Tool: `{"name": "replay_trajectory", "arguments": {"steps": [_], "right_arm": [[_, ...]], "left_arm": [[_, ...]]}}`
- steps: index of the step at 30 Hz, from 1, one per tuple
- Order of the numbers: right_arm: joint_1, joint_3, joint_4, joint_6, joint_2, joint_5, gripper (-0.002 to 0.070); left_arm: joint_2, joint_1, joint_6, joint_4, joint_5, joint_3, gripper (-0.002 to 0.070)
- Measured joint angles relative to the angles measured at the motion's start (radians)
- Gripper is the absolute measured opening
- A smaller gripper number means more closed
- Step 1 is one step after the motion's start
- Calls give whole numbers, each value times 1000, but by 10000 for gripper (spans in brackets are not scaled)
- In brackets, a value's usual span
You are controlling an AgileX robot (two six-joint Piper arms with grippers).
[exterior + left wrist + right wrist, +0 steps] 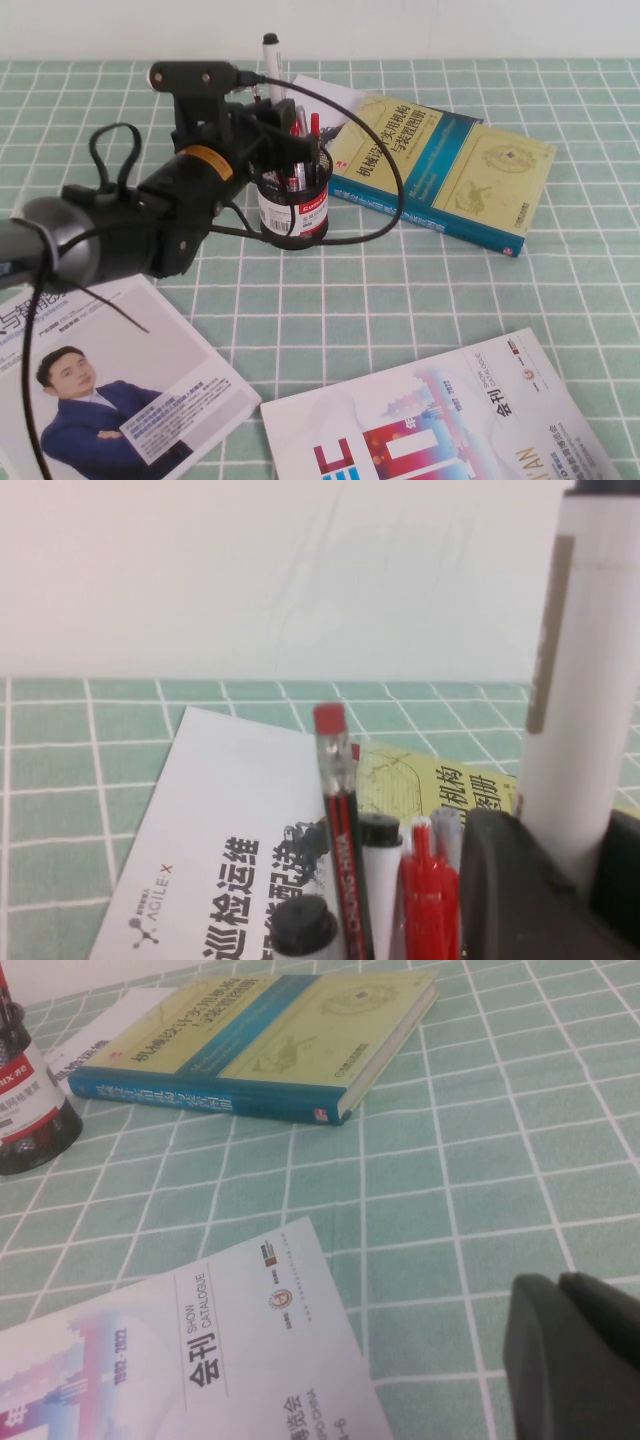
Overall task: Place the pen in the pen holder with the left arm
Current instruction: Place the pen onto the pen holder
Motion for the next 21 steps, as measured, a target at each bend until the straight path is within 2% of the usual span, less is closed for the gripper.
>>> {"name": "replay_trajectory", "arguments": {"steps": [8,21], "right_arm": [[0,0,0,0,0,0,-20],[0,0,0,0,0,0,-20]], "left_arm": [[67,8,-2,10,-105,0,116],[107,12,-2,12,-115,-37,116]]}}
